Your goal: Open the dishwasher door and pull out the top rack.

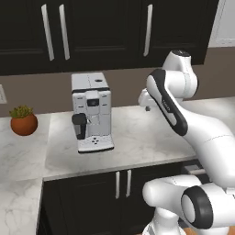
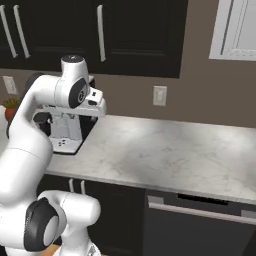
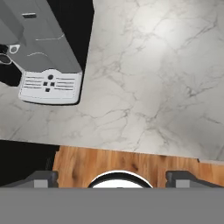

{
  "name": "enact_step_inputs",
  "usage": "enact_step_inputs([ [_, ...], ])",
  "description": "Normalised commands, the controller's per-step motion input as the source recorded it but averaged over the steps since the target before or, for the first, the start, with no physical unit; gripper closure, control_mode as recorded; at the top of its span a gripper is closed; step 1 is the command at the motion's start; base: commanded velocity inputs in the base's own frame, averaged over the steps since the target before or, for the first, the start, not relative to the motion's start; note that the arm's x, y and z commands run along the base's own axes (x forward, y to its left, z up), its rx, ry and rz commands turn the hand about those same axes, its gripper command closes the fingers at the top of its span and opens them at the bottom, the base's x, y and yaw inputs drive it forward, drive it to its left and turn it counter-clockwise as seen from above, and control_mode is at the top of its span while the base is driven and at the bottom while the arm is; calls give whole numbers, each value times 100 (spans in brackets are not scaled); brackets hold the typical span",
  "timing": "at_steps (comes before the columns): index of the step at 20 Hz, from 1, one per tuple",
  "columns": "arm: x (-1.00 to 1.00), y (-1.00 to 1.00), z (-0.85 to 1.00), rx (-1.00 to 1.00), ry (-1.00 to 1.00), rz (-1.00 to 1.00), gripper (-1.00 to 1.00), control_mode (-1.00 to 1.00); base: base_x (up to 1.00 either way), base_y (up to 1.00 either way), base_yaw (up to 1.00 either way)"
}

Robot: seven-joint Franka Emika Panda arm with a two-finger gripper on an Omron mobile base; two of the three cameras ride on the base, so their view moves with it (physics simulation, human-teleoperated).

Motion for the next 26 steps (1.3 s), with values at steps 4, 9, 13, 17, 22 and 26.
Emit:
enact_step_inputs([
  [4, 0, 0, 0, 0, 0, 0, -100, 100, -24, -59, 0],
  [9, 0, 0, 0, 0, 0, 0, -100, 100, -11, -69, 0],
  [13, 0, 0, 0, 0, 0, 0, -100, 100, -3, -79, 0],
  [17, 0, 0, 0, 0, 0, 0, -100, 100, 0, -86, 0],
  [22, 0, 0, 0, 0, 0, 0, -100, 100, 0, -86, 0],
  [26, 0, 0, 0, 0, 0, 0, -100, 100, 0, -83, 0],
])
